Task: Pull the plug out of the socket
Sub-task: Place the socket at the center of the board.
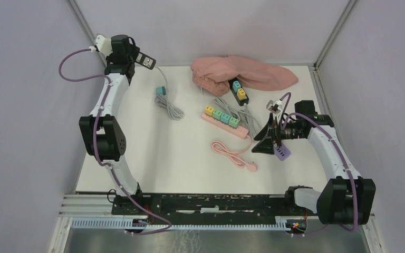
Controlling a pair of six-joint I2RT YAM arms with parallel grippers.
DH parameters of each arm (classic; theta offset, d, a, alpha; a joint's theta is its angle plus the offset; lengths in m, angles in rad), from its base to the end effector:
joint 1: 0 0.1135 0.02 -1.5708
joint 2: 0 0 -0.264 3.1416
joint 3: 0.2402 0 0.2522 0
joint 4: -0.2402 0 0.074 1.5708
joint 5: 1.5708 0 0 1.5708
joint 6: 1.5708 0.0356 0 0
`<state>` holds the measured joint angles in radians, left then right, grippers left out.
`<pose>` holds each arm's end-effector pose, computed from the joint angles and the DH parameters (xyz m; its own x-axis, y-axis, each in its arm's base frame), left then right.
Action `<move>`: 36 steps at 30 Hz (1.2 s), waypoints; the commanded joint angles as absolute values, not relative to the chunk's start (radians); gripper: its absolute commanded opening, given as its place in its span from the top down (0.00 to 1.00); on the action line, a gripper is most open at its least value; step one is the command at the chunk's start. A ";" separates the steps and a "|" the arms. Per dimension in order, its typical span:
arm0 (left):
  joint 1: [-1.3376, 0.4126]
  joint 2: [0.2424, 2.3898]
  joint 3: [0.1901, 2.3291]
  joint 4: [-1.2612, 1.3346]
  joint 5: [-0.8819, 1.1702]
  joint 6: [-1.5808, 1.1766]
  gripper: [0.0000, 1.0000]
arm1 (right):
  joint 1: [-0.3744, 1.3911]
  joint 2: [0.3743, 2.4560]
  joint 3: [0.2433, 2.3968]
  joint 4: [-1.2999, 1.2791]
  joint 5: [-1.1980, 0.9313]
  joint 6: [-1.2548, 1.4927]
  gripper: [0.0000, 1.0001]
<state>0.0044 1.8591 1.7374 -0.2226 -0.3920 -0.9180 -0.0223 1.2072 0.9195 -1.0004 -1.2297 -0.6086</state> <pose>0.4461 0.0156 0.3603 0.0839 -0.7338 -0.6742 -0.4890 0.5592 -0.6694 0.2027 0.0290 0.2658 -0.6417 -0.1770 -0.7463 -0.7584 0.2915 0.5830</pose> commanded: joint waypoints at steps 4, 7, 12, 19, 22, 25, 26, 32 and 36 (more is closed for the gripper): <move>0.020 2.053 1.992 -0.340 -0.439 -1.209 0.97 | -0.028 1.186 0.954 -1.003 -1.249 -0.640 0.06; 0.025 2.136 2.035 -0.374 -0.416 -1.242 0.97 | -0.030 1.187 0.954 -1.005 -1.248 -0.639 0.06; 0.040 2.201 2.033 -0.371 -0.385 -1.278 0.97 | -0.032 1.187 0.954 -1.006 -1.244 -0.641 0.06; 0.057 2.274 2.021 -0.387 -0.352 -1.295 0.94 | -0.034 1.193 0.955 -1.005 -1.244 -0.643 0.06; 0.066 2.305 2.019 -0.415 -0.338 -1.308 0.91 | -0.035 1.198 0.953 -1.004 -1.242 -0.643 0.06; 0.080 2.316 2.010 -0.425 -0.319 -1.326 0.86 | -0.036 1.201 0.953 -1.003 -1.240 -0.644 0.06; 0.083 2.332 2.006 -0.429 -0.315 -1.331 0.85 | -0.037 1.201 0.953 -1.003 -1.239 -0.644 0.06; 0.098 2.364 1.985 -0.433 -0.273 -1.352 0.77 | -0.037 1.206 0.952 -1.002 -1.236 -0.644 0.06; 0.111 2.358 1.960 -0.433 -0.253 -1.353 0.57 | -0.038 1.209 0.950 -1.001 -1.234 -0.644 0.06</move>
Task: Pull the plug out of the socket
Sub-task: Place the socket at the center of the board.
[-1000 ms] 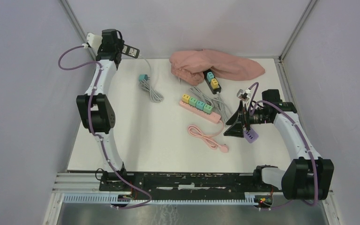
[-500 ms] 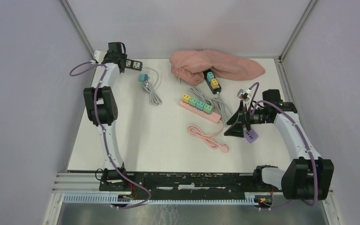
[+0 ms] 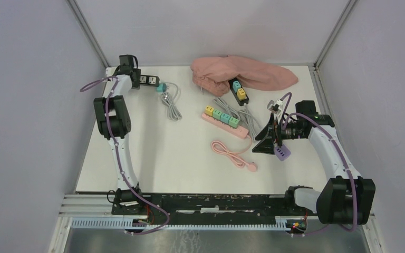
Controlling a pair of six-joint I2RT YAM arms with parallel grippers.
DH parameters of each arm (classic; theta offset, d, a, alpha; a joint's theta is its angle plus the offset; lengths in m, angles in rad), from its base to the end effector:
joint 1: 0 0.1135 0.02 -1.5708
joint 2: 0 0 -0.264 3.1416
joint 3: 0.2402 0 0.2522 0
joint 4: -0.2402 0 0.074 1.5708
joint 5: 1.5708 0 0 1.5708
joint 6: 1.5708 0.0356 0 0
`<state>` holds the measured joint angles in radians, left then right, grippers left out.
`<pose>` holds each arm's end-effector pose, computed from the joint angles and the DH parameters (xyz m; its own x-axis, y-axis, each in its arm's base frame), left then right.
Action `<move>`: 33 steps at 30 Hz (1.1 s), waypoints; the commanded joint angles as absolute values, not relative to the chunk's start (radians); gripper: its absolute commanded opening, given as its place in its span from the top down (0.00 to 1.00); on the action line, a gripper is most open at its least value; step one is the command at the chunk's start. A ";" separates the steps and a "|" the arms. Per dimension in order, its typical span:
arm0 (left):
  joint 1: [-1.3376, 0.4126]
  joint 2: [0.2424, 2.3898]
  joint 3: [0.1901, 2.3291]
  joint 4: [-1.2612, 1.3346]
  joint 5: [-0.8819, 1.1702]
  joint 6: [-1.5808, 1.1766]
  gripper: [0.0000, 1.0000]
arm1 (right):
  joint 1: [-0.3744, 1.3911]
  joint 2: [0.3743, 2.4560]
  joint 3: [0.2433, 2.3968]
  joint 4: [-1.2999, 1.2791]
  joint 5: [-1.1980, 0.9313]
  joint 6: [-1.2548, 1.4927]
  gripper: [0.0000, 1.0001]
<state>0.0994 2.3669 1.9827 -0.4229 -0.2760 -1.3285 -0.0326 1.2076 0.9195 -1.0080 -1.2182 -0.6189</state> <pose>0.5295 0.0626 0.1838 0.1023 -0.9285 -0.3570 -0.7656 0.1556 -0.6242 0.2025 0.0268 0.2651 -0.6425 -0.1795 -0.7450 -0.7562 0.3061 0.5784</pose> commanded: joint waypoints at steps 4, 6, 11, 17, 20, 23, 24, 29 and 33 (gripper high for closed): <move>0.137 2.332 1.899 -0.428 -0.206 -1.364 0.21 | -0.038 1.205 0.951 -1.001 -1.235 -0.644 0.06; 0.146 2.275 1.850 -0.407 -0.183 -1.356 0.14 | -0.038 1.203 0.952 -1.002 -1.235 -0.644 0.06; 0.162 2.147 1.668 -0.317 -0.159 -1.358 0.03 | -0.039 1.194 0.953 -1.008 -1.233 -0.650 0.06; 0.156 1.942 1.411 -0.217 -0.115 -1.346 0.00 | -0.039 1.170 0.959 -1.028 -1.216 -0.681 0.06; 0.136 1.812 1.234 -0.132 -0.065 -1.345 0.00 | -0.040 1.148 0.948 -1.025 -1.212 -0.700 0.05; 0.101 1.697 1.047 -0.053 -0.041 -1.306 0.00 | -0.044 1.135 0.941 -1.022 -1.209 -0.708 0.05; 0.089 1.659 0.997 -0.031 -0.040 -1.287 0.00 | -0.046 1.133 0.942 -1.023 -1.208 -0.710 0.05; 0.035 1.494 0.808 0.060 0.031 -1.163 0.00 | -0.052 1.120 0.942 -1.026 -1.196 -0.725 0.03; -0.021 1.373 0.698 0.142 0.121 -1.033 0.00 | -0.061 1.110 0.939 -1.023 -1.183 -0.731 0.01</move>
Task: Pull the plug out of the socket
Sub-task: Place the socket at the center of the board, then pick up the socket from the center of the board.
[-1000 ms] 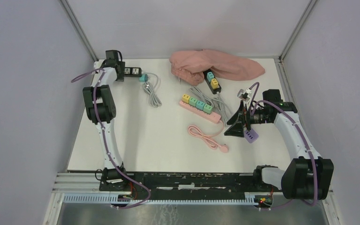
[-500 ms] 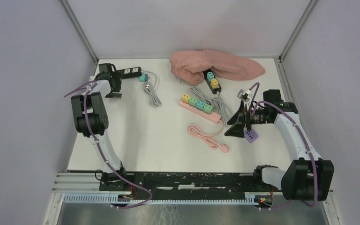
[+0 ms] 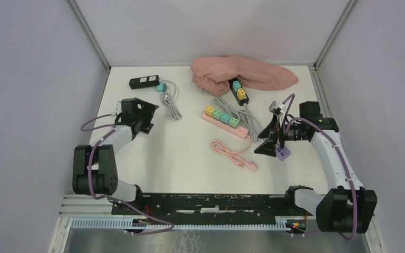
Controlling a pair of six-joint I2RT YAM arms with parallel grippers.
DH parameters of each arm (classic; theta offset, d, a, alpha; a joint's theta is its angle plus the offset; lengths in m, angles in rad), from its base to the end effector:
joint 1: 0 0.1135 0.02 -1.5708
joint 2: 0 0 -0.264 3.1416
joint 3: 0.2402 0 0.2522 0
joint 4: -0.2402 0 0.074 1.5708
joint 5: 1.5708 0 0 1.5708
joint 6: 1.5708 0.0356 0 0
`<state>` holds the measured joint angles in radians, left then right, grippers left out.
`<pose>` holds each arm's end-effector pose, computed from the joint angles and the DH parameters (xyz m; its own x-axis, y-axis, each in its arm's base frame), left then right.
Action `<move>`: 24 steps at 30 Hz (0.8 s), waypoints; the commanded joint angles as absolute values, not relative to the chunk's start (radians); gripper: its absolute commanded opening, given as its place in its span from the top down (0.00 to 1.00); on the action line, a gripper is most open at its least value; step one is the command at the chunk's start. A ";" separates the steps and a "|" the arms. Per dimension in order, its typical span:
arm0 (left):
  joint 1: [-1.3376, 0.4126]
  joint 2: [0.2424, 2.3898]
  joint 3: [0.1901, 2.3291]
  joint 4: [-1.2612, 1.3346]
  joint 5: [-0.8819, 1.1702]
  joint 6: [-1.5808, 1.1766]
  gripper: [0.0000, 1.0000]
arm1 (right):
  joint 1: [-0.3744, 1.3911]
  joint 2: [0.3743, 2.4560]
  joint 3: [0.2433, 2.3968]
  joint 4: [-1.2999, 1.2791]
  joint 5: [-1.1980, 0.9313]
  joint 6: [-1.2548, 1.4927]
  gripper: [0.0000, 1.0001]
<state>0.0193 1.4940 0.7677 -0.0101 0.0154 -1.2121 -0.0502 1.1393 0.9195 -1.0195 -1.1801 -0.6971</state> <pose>0.3039 0.0053 0.1853 -0.2284 -0.9408 -0.2504 -0.6315 0.3389 -0.6974 0.1916 0.0233 0.2757 -0.5434 -0.2175 -0.8108 -0.8221 0.3337 0.4614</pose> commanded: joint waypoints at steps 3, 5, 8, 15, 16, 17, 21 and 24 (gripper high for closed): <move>-0.082 1.286 0.638 0.208 0.226 -0.952 0.01 | -0.073 1.103 0.944 -1.019 -1.150 -0.729 0.00; -0.134 1.234 0.607 0.255 0.302 -0.929 0.01 | -0.079 1.089 0.942 -0.999 -1.109 -0.712 0.00; -0.190 1.161 0.592 0.314 0.441 -0.884 0.01 | -0.088 1.059 0.933 -0.929 -1.004 -0.640 0.00; -0.209 1.028 0.708 0.382 0.722 -0.869 0.01 | -0.097 1.012 0.877 -0.716 -0.621 -0.448 0.00; -0.208 1.013 0.736 0.383 0.753 -0.855 0.01 | -0.097 1.011 0.865 -0.685 -0.556 -0.436 0.00; -0.208 0.996 0.770 0.368 0.791 -0.814 0.01 | -0.096 1.016 0.855 -0.657 -0.499 -0.435 0.00; -0.209 0.964 0.911 0.111 0.828 -0.510 0.01 | -0.097 1.066 0.830 -0.635 -0.412 -0.455 0.00; -0.257 0.949 0.930 -0.084 0.708 -0.326 0.01 | -0.083 1.107 0.808 -0.610 -0.398 -0.465 0.00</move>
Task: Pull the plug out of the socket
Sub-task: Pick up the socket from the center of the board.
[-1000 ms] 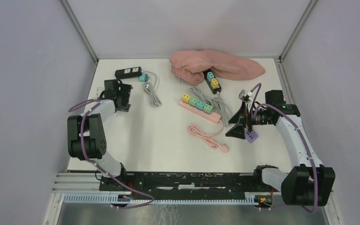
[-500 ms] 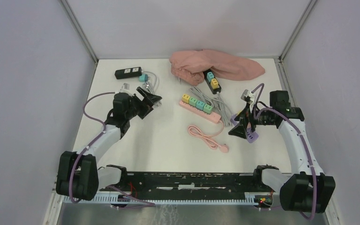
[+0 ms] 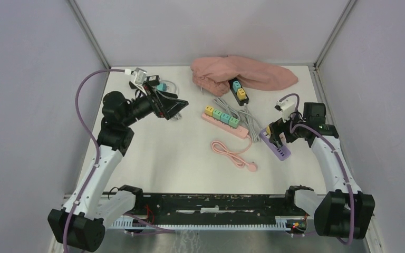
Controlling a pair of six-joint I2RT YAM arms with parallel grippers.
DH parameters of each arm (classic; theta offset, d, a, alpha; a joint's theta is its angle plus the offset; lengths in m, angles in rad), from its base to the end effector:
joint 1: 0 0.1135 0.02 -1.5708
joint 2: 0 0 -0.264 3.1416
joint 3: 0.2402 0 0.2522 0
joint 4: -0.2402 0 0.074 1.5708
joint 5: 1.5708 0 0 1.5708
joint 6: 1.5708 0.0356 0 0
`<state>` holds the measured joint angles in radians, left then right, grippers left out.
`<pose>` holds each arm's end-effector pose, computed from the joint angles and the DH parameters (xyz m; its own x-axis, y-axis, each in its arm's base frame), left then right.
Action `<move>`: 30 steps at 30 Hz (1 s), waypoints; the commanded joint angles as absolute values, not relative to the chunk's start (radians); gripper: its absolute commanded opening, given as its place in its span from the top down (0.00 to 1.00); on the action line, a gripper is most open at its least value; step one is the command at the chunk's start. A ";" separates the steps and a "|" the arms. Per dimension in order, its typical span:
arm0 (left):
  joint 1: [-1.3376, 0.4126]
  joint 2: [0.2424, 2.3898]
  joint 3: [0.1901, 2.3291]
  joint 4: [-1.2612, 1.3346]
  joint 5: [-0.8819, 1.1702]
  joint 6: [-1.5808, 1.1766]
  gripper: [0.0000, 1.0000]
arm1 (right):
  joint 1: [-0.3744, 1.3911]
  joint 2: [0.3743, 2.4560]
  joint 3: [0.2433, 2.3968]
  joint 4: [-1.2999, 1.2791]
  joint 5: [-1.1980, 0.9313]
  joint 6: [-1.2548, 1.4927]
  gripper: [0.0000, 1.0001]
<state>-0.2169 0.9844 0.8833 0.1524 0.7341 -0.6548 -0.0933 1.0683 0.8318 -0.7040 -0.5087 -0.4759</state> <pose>0.2136 -0.0715 0.3735 -0.4555 -0.3626 -0.8131 0.6755 0.4542 -0.5809 0.2077 -0.0020 0.2609 -0.6213 -0.3437 -0.7042 -0.5502 0.8312 0.0797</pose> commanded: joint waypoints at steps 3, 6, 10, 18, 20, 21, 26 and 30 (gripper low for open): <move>-0.261 0.925 0.813 -0.024 0.704 -0.304 0.01 | -0.045 1.162 0.794 -0.578 -0.335 -0.462 0.00; -0.259 0.932 0.746 -0.053 0.658 -0.241 0.01 | -0.021 1.227 0.793 -0.544 -0.276 -0.425 0.00; -0.261 0.967 0.791 -0.192 0.590 -0.159 0.01 | 0.011 1.281 0.793 -0.519 -0.247 -0.416 0.03; -0.261 0.961 0.776 -0.202 0.523 -0.156 0.01 | 0.047 1.376 0.790 -0.495 -0.192 -0.410 0.20; -0.262 0.959 0.776 -0.202 0.522 -0.158 0.01 | 0.055 1.396 0.793 -0.494 -0.178 -0.406 0.24; -0.261 0.958 0.776 -0.204 0.523 -0.158 0.01 | 0.055 1.406 0.796 -0.494 -0.172 -0.403 0.25; -0.262 0.951 0.773 -0.203 0.523 -0.160 0.01 | 0.063 1.446 0.807 -0.501 -0.159 -0.401 0.31; -0.262 0.947 0.771 -0.205 0.520 -0.160 0.01 | 0.069 1.473 0.820 -0.514 -0.156 -0.400 0.36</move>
